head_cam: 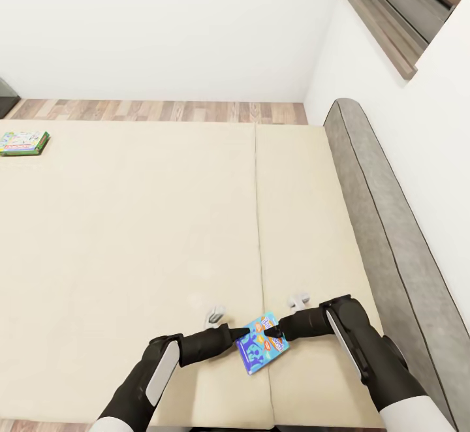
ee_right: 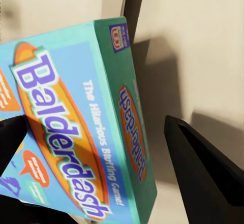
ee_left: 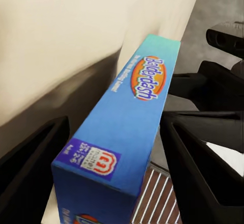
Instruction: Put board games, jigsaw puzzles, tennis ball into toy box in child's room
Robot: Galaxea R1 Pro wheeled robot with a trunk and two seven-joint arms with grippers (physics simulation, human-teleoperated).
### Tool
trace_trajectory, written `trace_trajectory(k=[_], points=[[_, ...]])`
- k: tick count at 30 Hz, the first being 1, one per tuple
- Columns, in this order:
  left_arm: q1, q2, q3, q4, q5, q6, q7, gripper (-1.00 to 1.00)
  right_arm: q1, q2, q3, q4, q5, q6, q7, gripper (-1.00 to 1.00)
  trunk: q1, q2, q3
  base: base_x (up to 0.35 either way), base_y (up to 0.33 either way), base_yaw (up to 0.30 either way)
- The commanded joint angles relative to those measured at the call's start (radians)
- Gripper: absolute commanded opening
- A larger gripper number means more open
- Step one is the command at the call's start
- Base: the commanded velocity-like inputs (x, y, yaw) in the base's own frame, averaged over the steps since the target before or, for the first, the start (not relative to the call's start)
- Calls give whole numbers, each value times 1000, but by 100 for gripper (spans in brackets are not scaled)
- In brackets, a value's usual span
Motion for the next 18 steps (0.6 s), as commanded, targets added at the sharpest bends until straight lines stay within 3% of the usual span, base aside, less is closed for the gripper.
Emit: trace_trajectory(k=[1, 18], points=[[0, -1, 1, 0, 2, 3, -1, -100, 0, -1, 1, 22, 42, 0, 7, 100, 0, 0, -1, 0, 0, 0], [0, -1, -1, 0, 3, 3, -1, -100, 0, -1, 1, 22, 42, 0, 7, 100, 0, 0, -1, 0, 0, 0]])
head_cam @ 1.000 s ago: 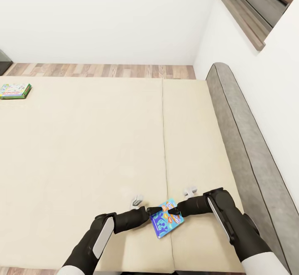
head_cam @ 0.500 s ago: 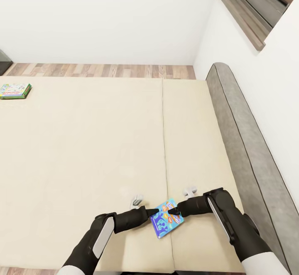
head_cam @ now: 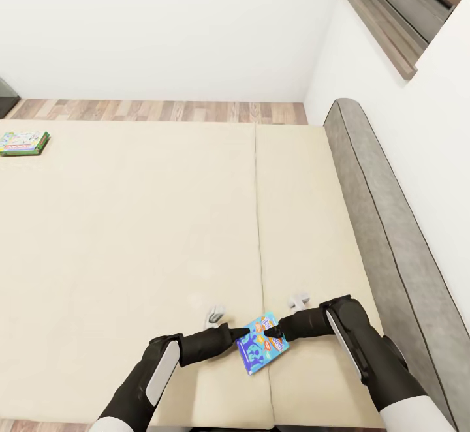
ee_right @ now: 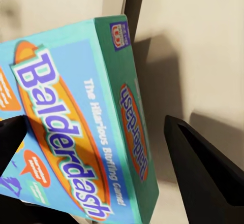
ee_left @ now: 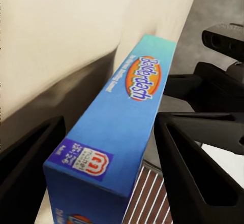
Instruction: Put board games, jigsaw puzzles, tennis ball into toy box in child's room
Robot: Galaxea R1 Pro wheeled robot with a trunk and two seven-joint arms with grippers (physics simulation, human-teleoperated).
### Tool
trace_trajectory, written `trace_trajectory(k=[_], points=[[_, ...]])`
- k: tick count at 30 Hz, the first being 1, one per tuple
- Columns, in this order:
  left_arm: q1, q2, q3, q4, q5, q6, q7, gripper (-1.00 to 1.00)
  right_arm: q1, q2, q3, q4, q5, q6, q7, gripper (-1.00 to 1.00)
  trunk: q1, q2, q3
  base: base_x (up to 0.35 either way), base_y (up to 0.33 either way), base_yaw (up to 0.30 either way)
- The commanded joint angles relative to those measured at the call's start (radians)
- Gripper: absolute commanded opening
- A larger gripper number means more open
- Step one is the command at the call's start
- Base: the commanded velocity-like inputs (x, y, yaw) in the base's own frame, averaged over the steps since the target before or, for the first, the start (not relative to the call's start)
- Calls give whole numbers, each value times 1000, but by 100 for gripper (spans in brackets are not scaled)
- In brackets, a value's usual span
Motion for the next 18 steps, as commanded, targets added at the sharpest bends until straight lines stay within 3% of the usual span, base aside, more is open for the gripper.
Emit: trace_trajectory(k=[1, 18], points=[[0, 0, 2, 1, -12, -4, -2, -100, 0, -1, 0, 20, 45, 0, 7, 100, 0, 0, -1, 0, 0, 0], [0, 1, 3, 0, -13, -4, -4, -100, 3, -5, -2, -7, 44, 0, 7, 100, 0, 0, -1, 0, 0, 0]])
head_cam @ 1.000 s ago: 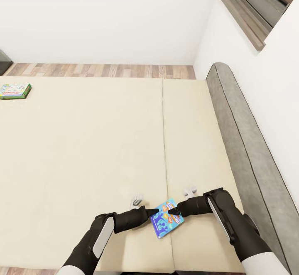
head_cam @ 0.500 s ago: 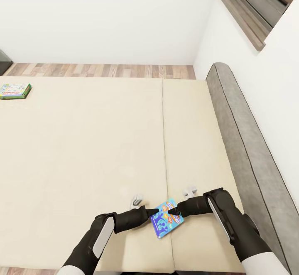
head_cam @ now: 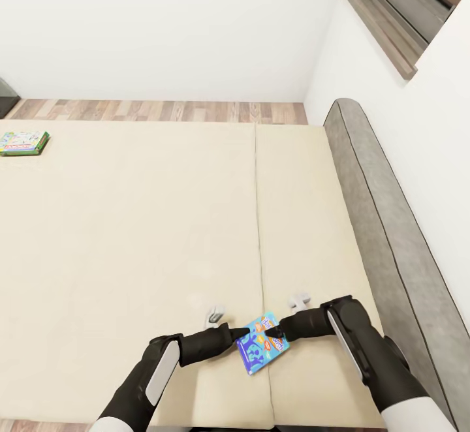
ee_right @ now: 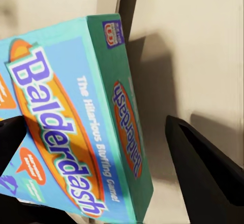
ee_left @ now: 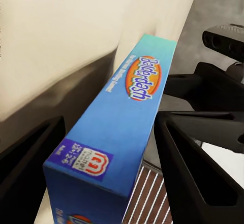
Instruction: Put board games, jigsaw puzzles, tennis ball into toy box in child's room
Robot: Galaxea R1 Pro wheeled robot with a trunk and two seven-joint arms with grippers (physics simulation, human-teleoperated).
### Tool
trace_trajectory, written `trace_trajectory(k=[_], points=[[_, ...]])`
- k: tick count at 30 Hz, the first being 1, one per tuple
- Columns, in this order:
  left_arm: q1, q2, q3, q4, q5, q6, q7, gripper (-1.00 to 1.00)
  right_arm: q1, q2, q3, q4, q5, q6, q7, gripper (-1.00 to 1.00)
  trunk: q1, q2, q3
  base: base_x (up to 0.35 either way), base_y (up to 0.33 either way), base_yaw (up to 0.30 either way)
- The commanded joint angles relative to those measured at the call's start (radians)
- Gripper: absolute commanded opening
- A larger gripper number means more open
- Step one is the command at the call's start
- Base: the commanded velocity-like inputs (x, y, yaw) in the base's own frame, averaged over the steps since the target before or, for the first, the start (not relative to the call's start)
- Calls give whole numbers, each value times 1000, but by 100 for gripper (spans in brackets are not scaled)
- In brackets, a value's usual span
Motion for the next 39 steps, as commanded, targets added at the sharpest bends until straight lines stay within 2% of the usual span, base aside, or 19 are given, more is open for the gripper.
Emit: trace_trajectory(k=[1, 19, 24, 30, 39], points=[[-1, 0, 2, 0, -11, -4, -1, -100, 2, -2, 0, -7, 41, 1, 7, 100, 0, 0, -1, 0, 0, 0], [-1, 1, 2, 0, -11, -4, -1, -100, 52, -13, -17, -162, 37, 1, 7, 100, 0, 0, -1, 0, 0, 0], [-1, 2, 2, 0, -11, -4, -1, -100, 72, -15, -45, -216, 36, 1, 8, 100, 0, 0, -1, 0, 0, 0], [-1, 1, 2, 0, -11, -4, -1, -100, 92, -16, -101, -270, 33, 1, 10, 100, 0, 0, -1, 0, 0, 0], [-1, 1, 2, 0, -11, -4, -1, -100, 104, -17, -130, -322, 32, 1, 17, 100, 0, 0, -1, 0, 0, 0]])
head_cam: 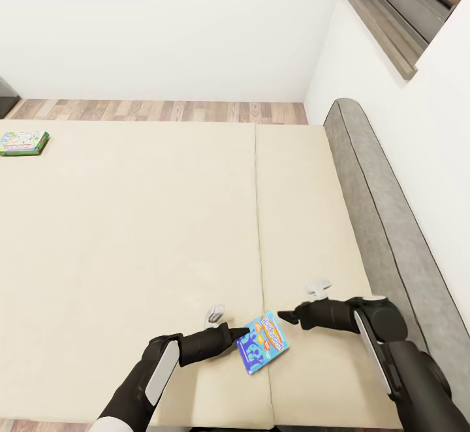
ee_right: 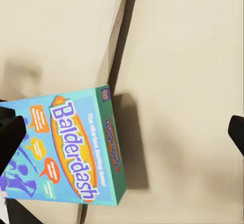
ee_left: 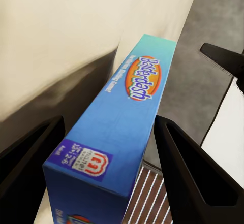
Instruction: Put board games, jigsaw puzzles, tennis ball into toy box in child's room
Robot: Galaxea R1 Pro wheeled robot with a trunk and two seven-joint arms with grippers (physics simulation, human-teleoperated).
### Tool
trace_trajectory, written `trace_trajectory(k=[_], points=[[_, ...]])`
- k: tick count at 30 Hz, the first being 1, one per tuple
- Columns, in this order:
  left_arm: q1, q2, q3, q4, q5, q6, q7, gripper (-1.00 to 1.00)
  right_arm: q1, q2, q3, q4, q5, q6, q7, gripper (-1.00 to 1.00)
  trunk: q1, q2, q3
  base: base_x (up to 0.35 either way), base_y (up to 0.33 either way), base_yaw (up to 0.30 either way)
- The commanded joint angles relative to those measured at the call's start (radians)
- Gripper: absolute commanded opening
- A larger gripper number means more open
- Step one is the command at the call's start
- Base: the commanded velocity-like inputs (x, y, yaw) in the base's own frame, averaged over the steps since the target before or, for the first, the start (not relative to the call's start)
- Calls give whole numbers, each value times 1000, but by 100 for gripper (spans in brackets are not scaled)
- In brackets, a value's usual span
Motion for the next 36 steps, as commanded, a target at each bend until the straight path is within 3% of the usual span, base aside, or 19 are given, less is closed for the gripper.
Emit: trace_trajectory(k=[1, 10, 13, 19, 27, 36], points=[[0, 0, 1, 0, -13, -5, -1, -100, -1, -1, 1, -1, 11, 2, 9, 100, 0, 0, -1, 0, 0, 0], [0, 0, 1, -2, -13, -6, -3, -100, 17, -6, -20, -23, 11, 2, 117, 100, 0, 0, -1, 0, 0, 0], [0, 0, 0, -9, -12, -6, -7, -100, 23, -18, -45, -27, 11, -32, 199, 100, 0, 0, -1, 0, 0, 0], [1, 2, 2, -16, -11, -4, -11, -100, 27, -30, -72, -29, 12, -70, 270, 100, 0, 0, -1, 0, 0, 0], [12, 4, 6, -64, -3, 1, -14, -100, 29, -35, -84, -30, 12, -91, 302, 100, 0, 0, -1, 0, 0, 0], [28, 11, 6, -110, 42, 2, -17, -100, 30, -34, -88, -31, 17, -101, 312, 100, 0, 0, -1, 0, 0, 0]])
